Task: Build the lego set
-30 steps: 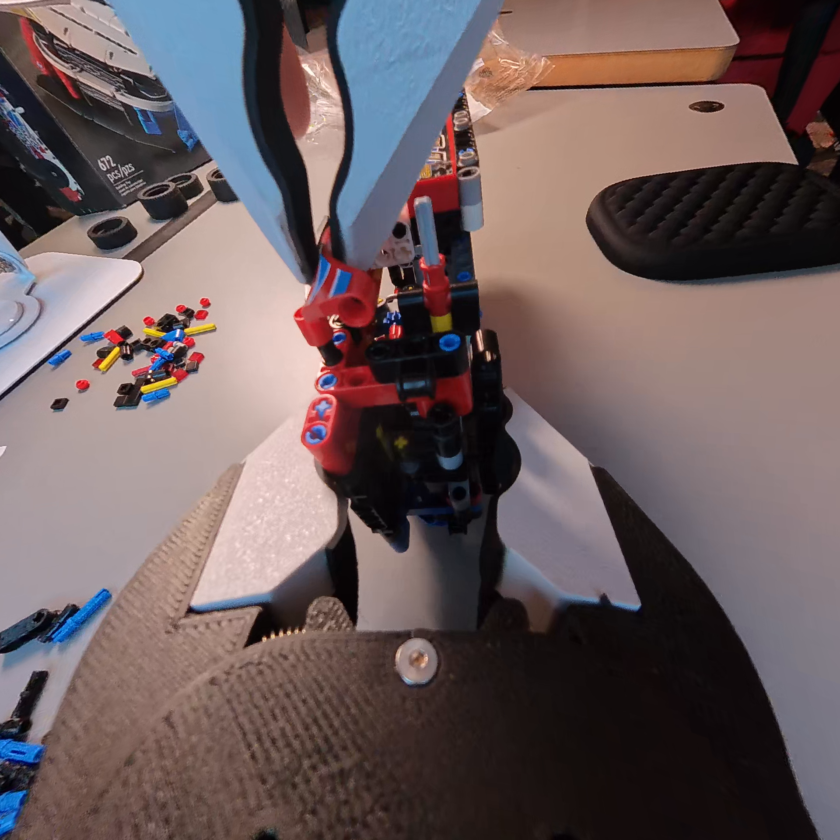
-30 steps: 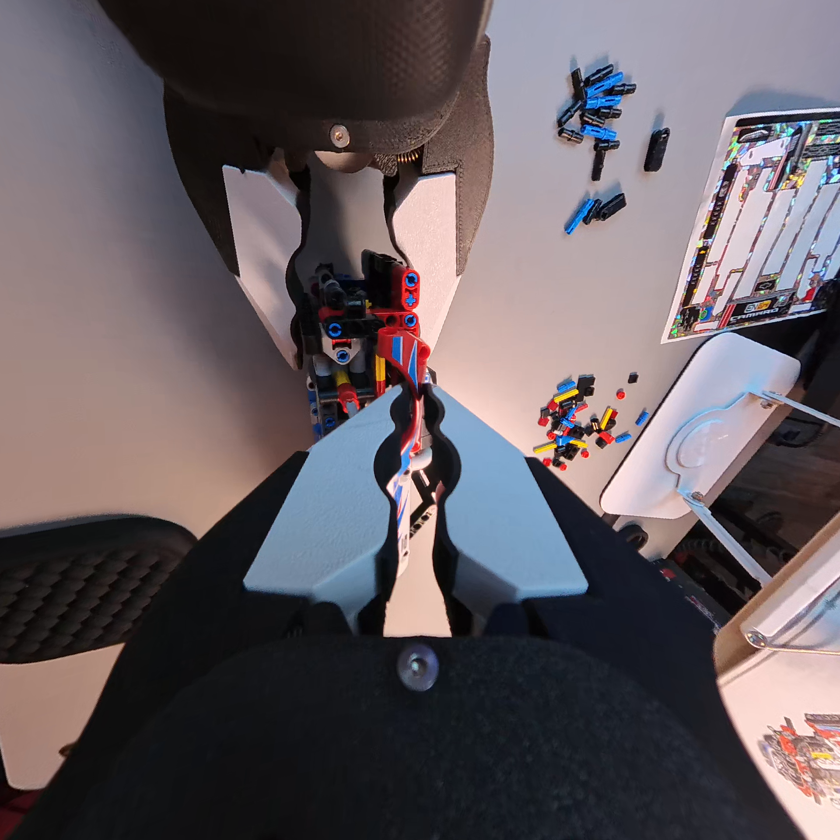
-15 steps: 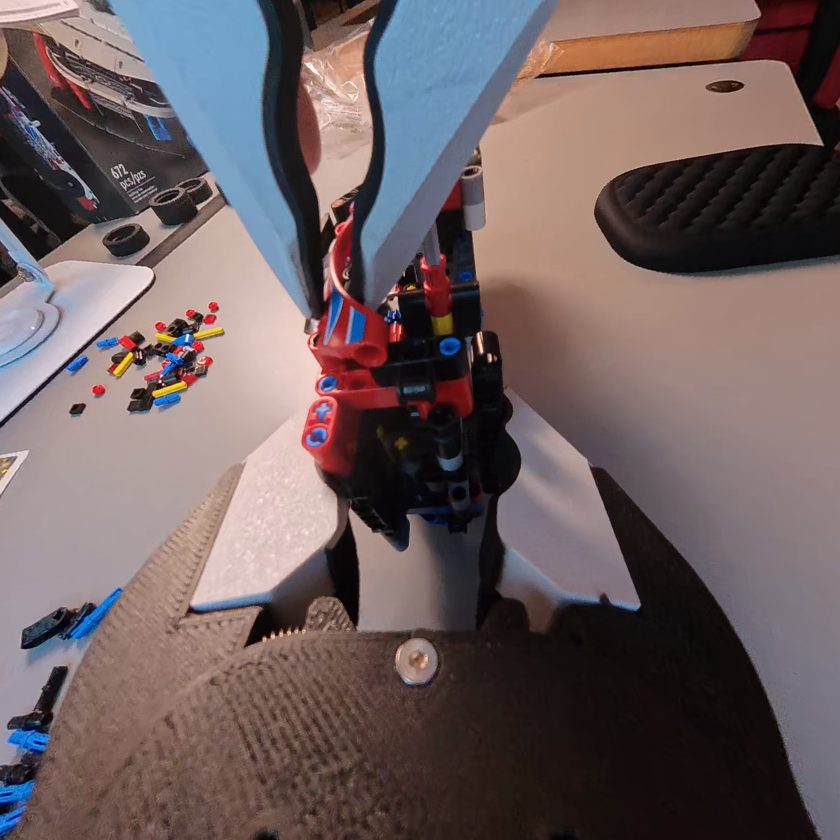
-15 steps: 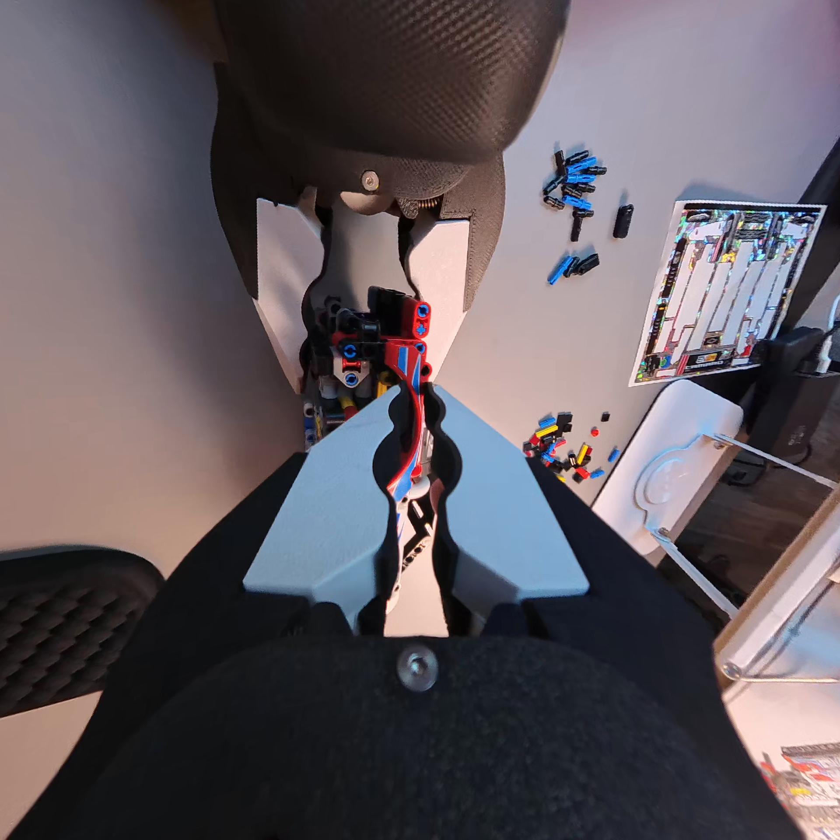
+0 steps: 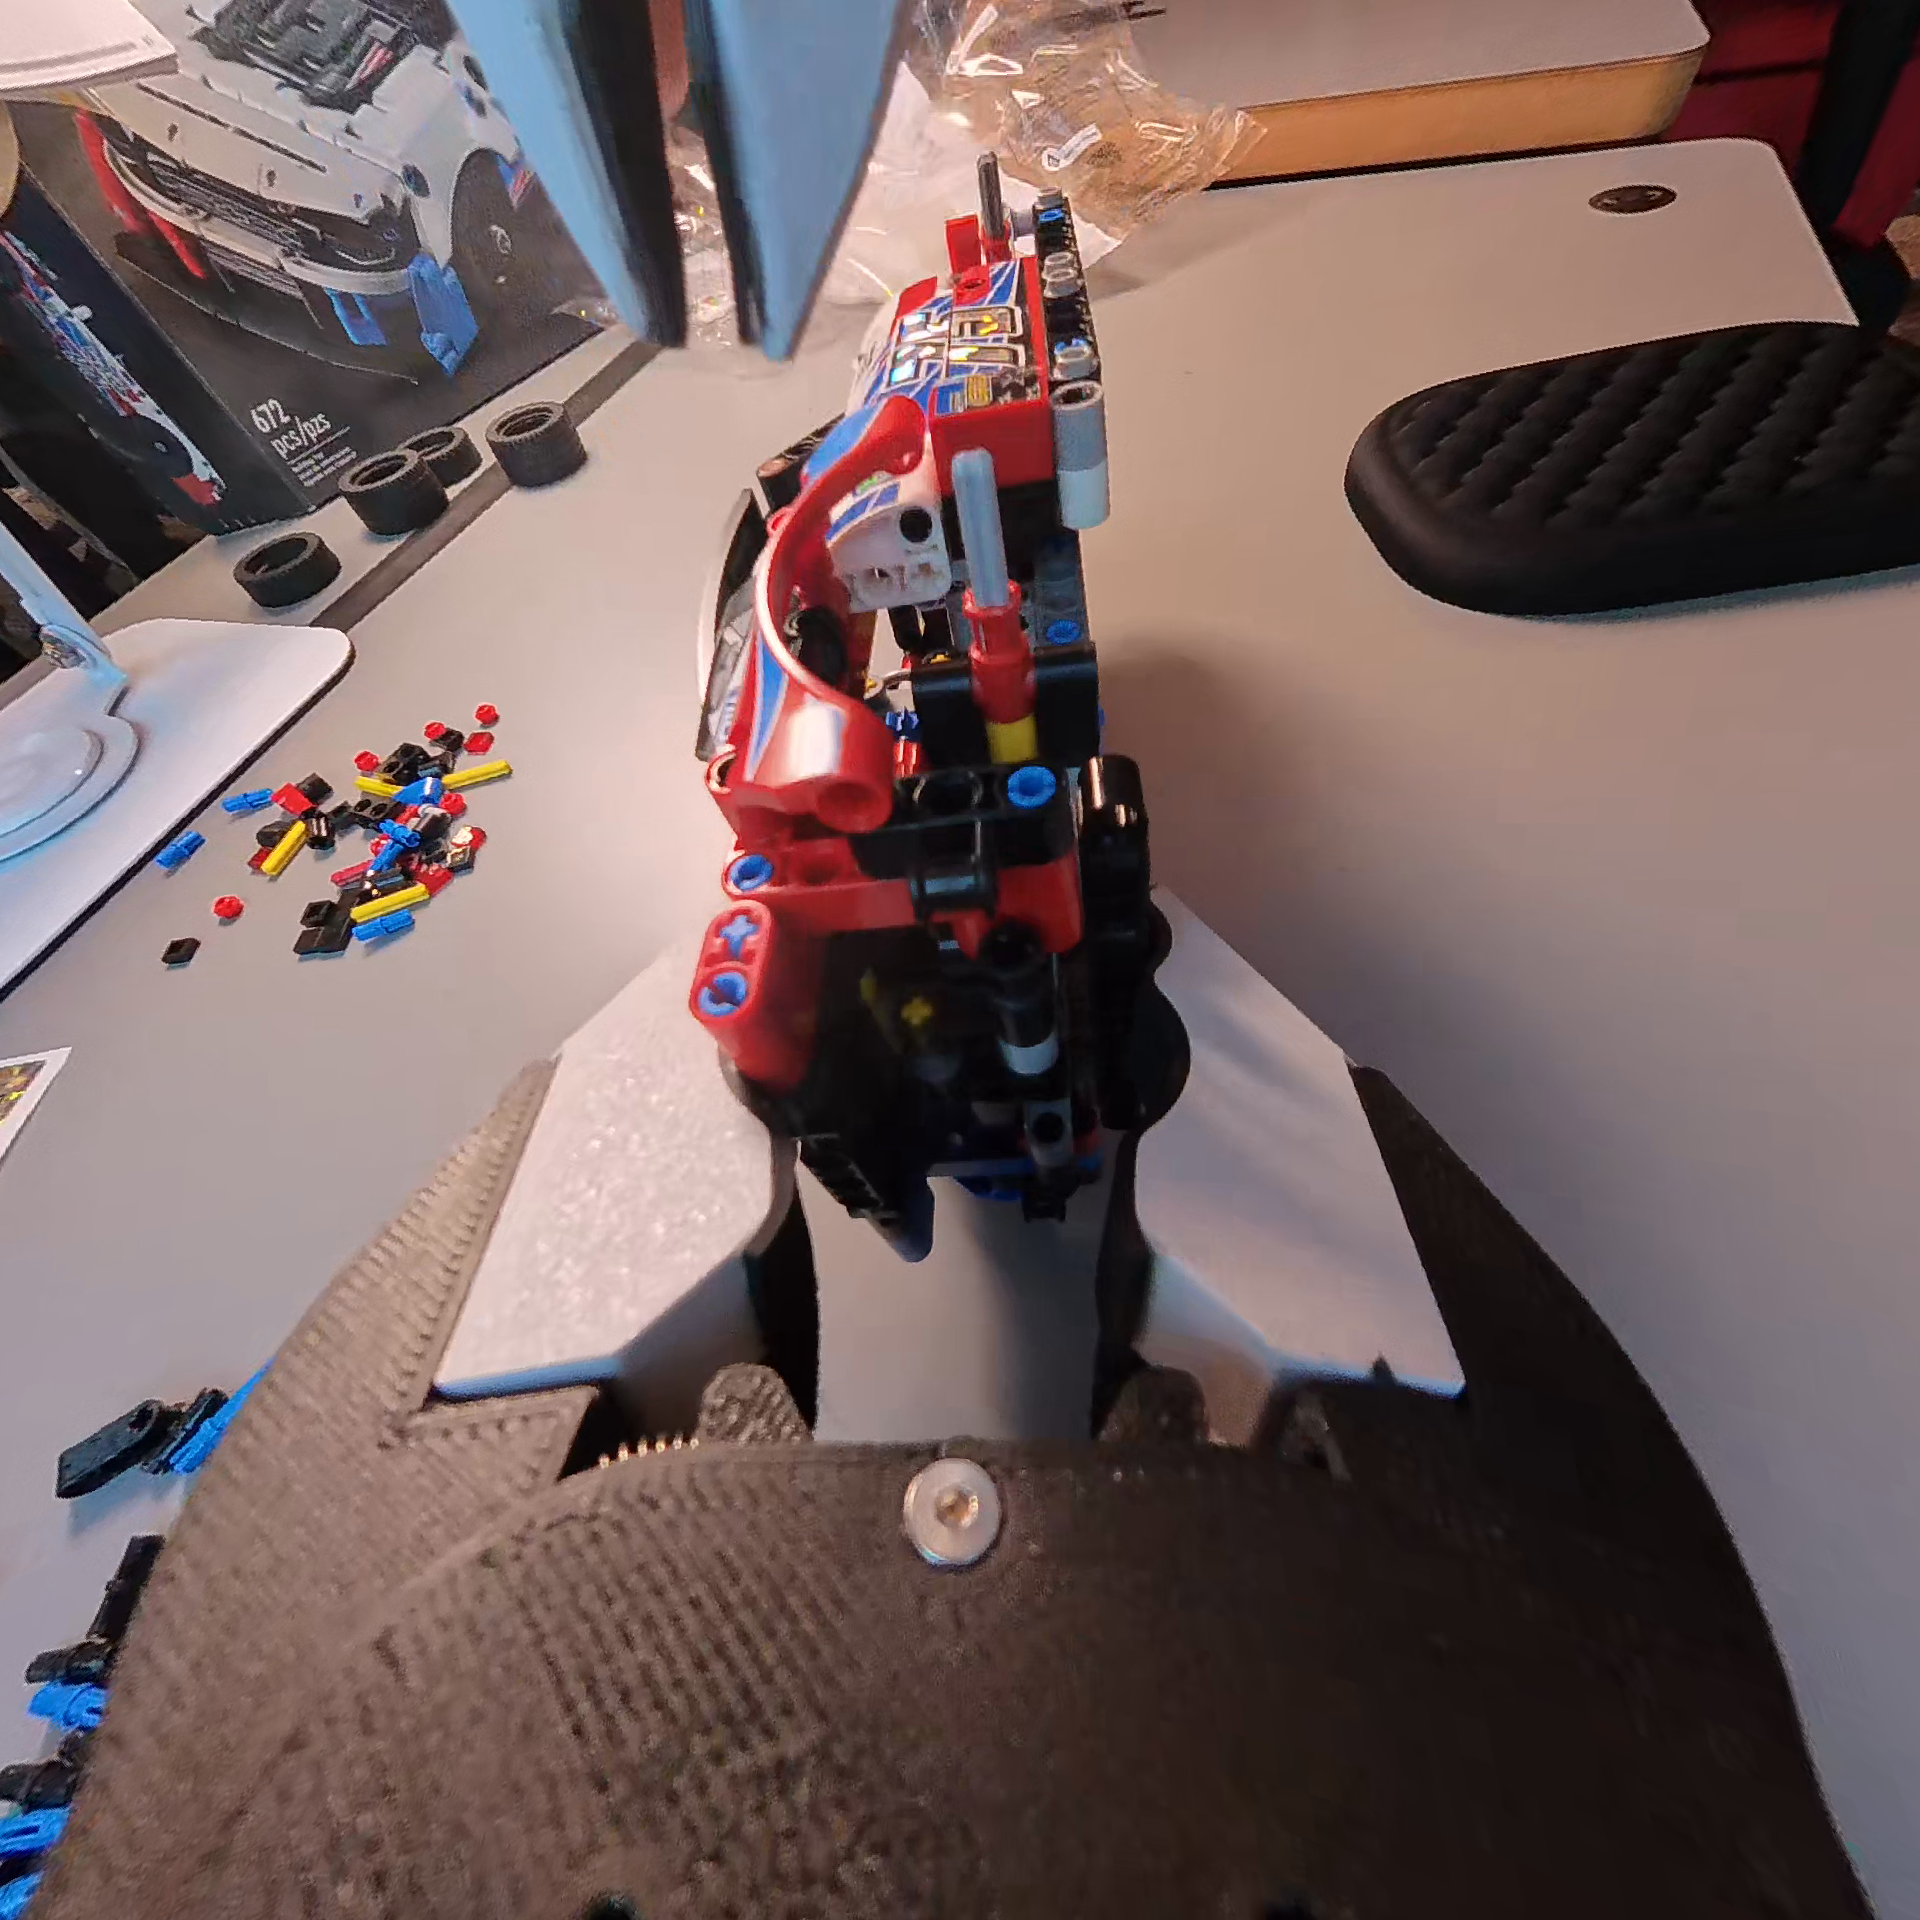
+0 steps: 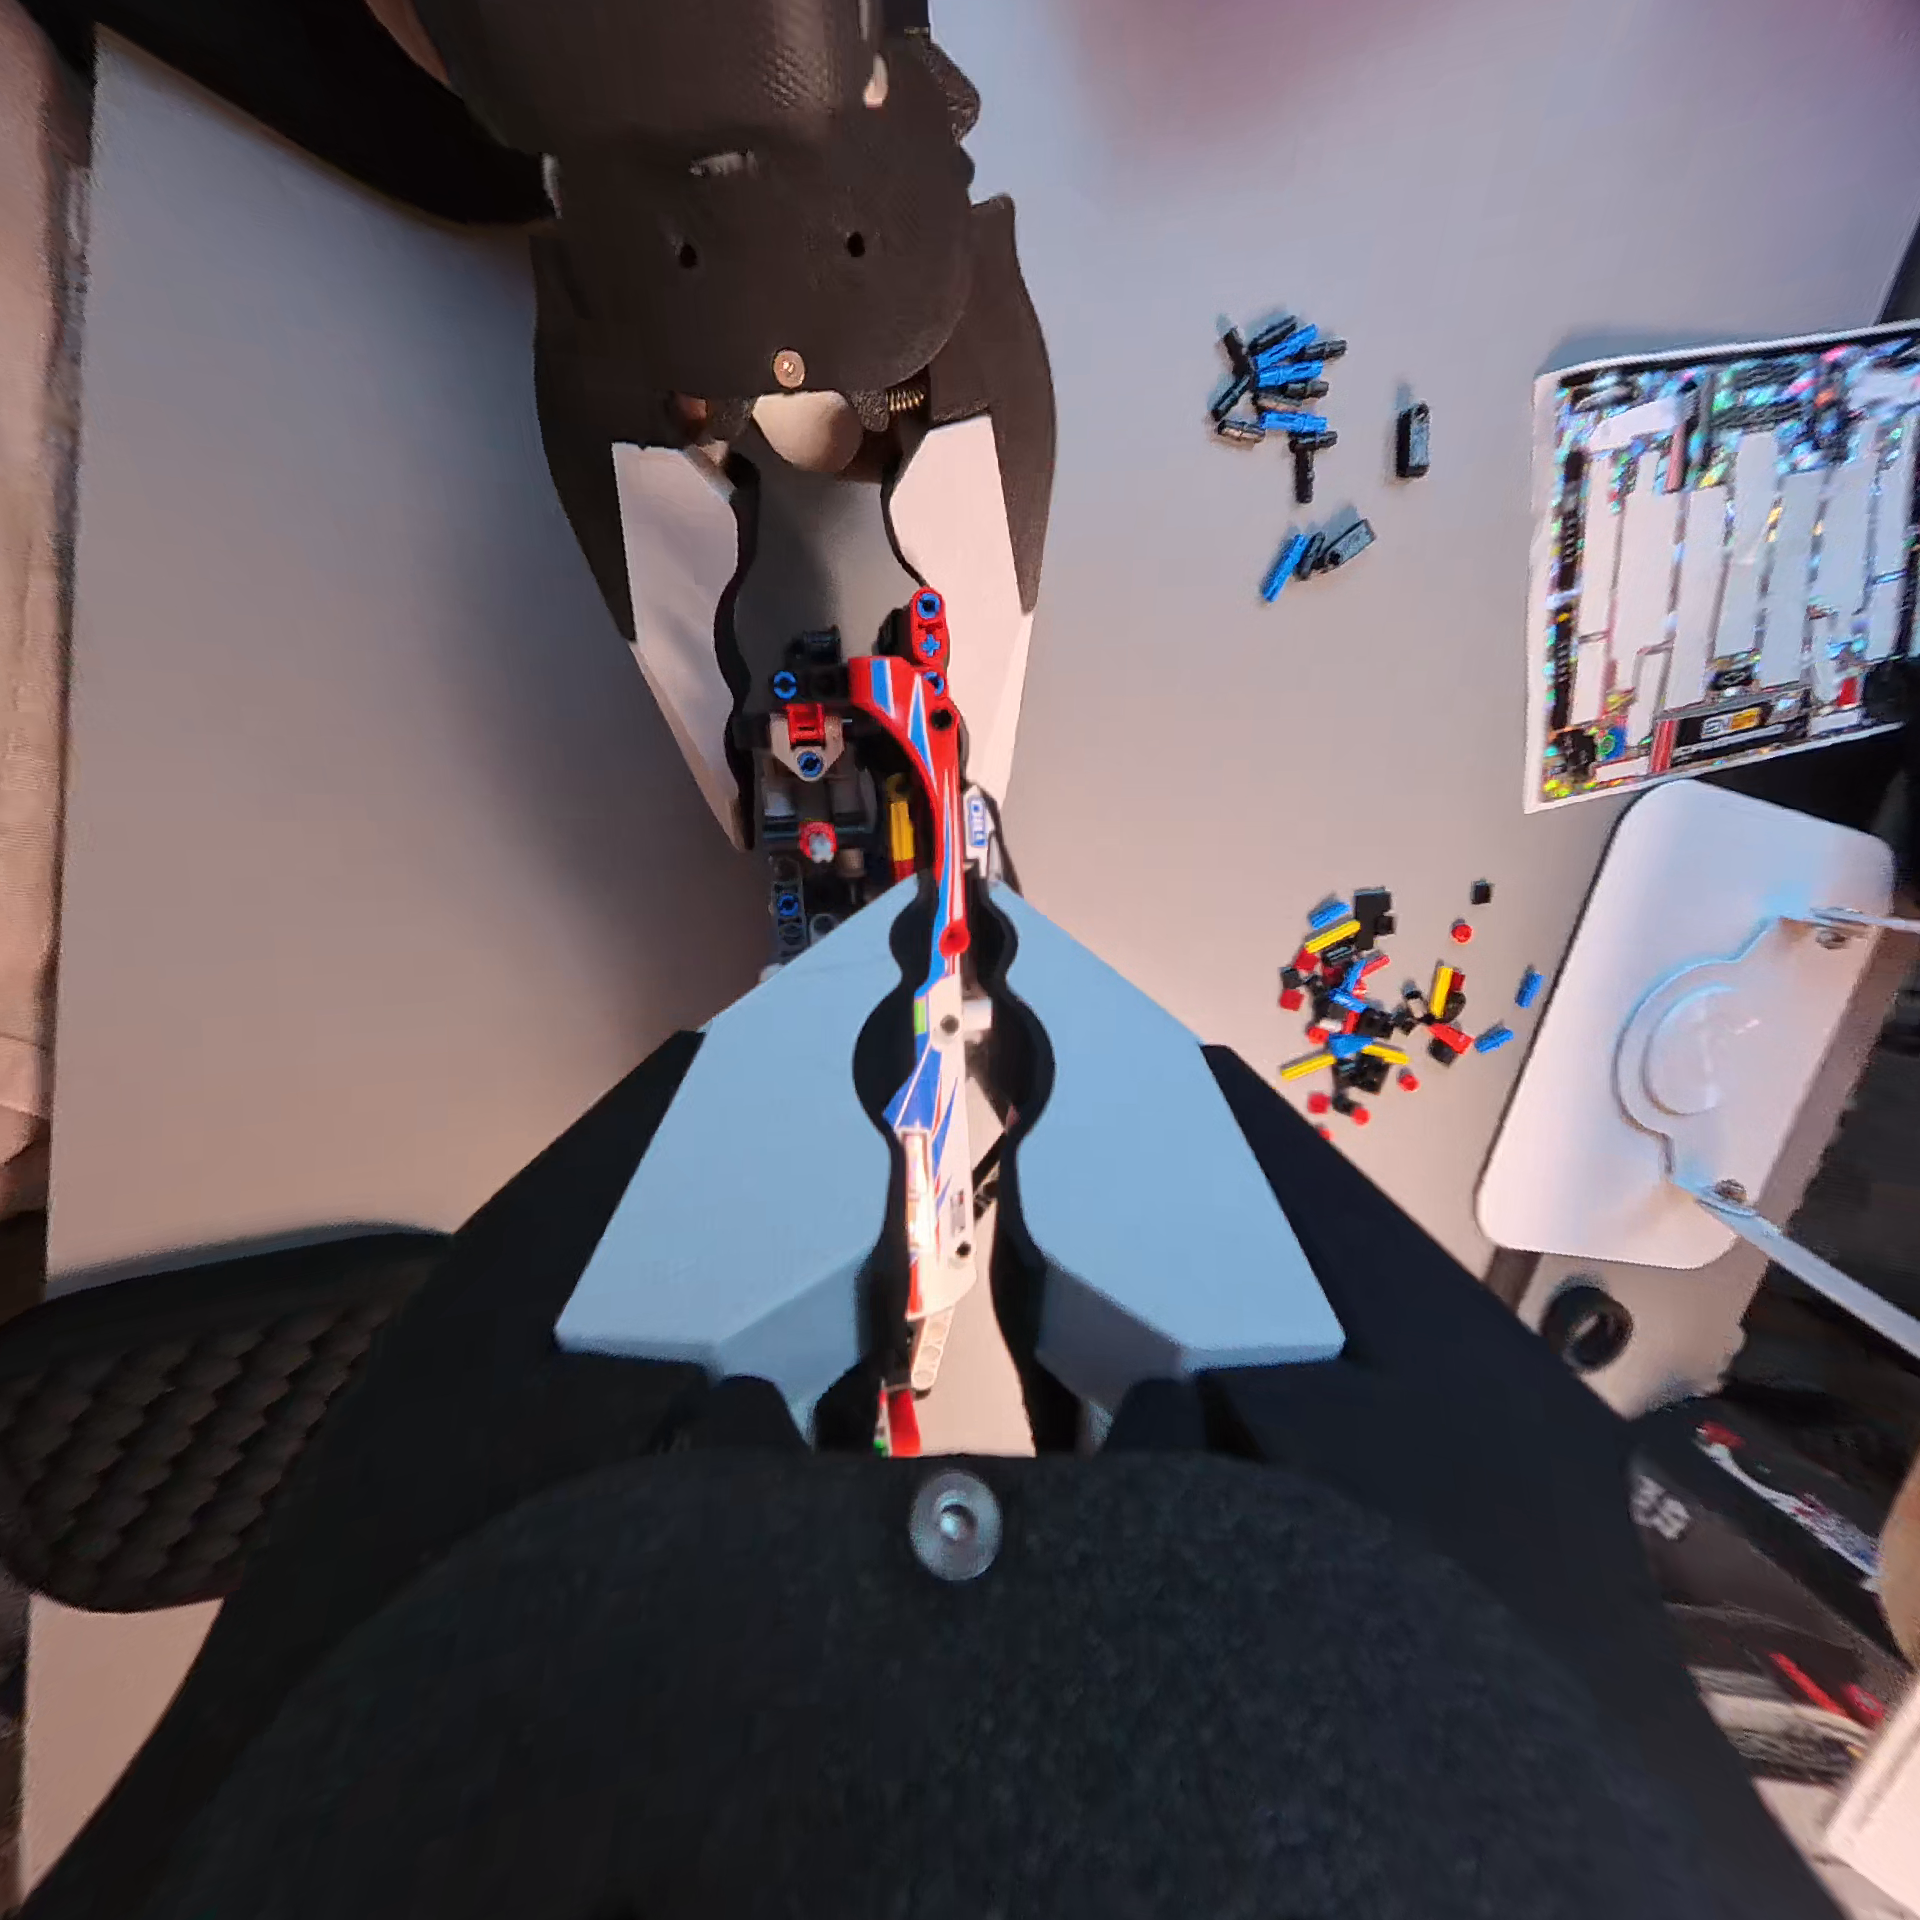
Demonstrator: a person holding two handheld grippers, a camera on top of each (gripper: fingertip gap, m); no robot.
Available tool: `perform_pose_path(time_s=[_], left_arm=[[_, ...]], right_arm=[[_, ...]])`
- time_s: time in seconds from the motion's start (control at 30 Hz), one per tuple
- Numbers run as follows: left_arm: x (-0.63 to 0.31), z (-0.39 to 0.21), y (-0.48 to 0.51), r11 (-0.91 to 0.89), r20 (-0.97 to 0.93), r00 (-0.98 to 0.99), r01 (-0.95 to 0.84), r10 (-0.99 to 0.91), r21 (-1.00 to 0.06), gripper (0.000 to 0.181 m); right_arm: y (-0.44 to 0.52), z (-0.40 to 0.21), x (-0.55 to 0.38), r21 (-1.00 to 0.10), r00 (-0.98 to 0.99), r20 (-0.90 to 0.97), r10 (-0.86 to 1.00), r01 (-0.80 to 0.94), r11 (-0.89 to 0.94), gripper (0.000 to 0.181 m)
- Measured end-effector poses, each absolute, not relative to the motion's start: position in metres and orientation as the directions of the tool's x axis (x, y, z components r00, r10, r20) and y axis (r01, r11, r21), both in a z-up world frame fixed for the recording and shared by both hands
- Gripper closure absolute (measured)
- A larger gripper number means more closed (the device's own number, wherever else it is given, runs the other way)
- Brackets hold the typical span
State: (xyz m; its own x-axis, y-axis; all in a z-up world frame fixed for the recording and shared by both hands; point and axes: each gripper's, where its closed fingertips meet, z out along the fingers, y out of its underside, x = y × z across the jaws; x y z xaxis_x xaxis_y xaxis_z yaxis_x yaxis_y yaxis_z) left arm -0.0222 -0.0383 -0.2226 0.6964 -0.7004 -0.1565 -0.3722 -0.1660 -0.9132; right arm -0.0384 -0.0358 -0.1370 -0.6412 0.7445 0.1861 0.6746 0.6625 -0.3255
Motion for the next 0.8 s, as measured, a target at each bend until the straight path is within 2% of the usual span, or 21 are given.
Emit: perform_pose_path(time_s=[0.03, 0.2, 0.43, 0.7, 0.8], left_arm=[[-0.022, -0.223, -0.038, -0.164, -0.159, 0.696, -0.374, -0.7, -0.913, 0.118], [-0.021, -0.222, -0.04, -0.141, -0.194, 0.693, -0.395, -0.694, -0.908, 0.117], [-0.021, -0.222, -0.04, -0.143, -0.195, 0.698, -0.395, -0.689, -0.907, 0.117], [-0.02, -0.222, -0.04, -0.139, -0.204, 0.697, -0.402, -0.688, -0.905, 0.117], [-0.021, -0.222, -0.039, -0.147, -0.191, 0.702, -0.39, -0.686, -0.909, 0.117]], right_arm=[[-0.034, -0.138, -0.034, -0.319, -0.637, 0.16, 0.754, 0.689, 0.65, 0.177], [-0.034, -0.155, -0.026, -0.275, -0.656, 0.119, 0.746, 0.7, 0.659, 0.17], [-0.032, -0.165, -0.026, -0.211, -0.652, 0.148, 0.743, 0.713, 0.668, 0.174], [-0.033, -0.166, -0.027, -0.265, -0.617, 0.146, 0.773, 0.729, 0.632, 0.175], [-0.032, -0.165, -0.029, -0.262, -0.629, 0.209, 0.749, 0.701, 0.663, 0.175]])
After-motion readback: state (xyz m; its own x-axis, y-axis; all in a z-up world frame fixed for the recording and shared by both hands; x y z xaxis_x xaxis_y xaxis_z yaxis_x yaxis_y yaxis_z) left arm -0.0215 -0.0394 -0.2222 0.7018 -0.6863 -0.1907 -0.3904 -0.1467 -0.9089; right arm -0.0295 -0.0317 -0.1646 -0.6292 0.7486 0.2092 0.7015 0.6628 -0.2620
